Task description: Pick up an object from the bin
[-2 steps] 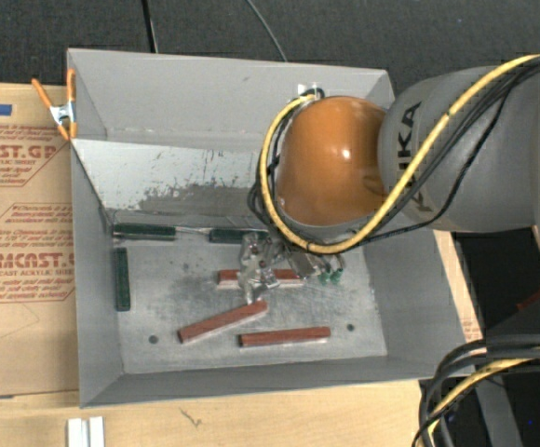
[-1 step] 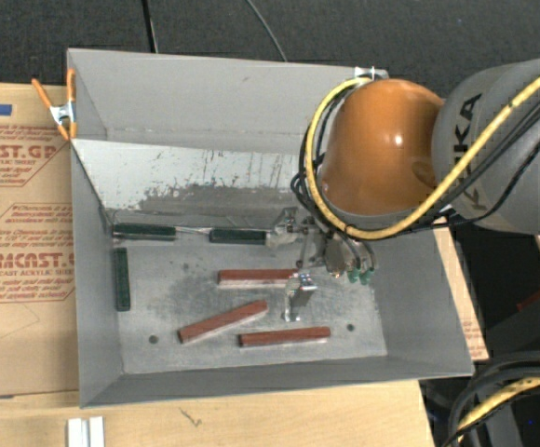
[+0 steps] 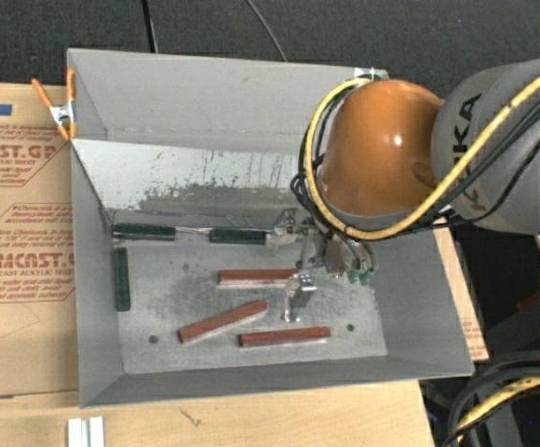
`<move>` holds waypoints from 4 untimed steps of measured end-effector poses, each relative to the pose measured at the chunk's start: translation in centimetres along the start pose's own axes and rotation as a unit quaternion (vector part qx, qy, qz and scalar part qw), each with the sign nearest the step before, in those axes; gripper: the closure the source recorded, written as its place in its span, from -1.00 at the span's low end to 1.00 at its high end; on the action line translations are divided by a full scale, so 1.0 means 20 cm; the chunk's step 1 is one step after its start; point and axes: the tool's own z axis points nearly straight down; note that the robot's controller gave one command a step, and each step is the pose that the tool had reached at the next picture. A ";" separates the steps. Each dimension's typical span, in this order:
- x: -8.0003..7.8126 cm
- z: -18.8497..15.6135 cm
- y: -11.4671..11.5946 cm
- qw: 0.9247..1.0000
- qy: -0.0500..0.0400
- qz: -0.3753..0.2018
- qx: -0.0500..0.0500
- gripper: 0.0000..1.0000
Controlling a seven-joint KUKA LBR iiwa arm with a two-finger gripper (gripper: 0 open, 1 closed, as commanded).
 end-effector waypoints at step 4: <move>-0.02 0.05 0.16 1.000 0.000 -0.008 0.000 1.00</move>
Offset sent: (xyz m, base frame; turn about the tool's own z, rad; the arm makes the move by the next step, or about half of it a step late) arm 0.0038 0.0199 -0.1530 -0.0504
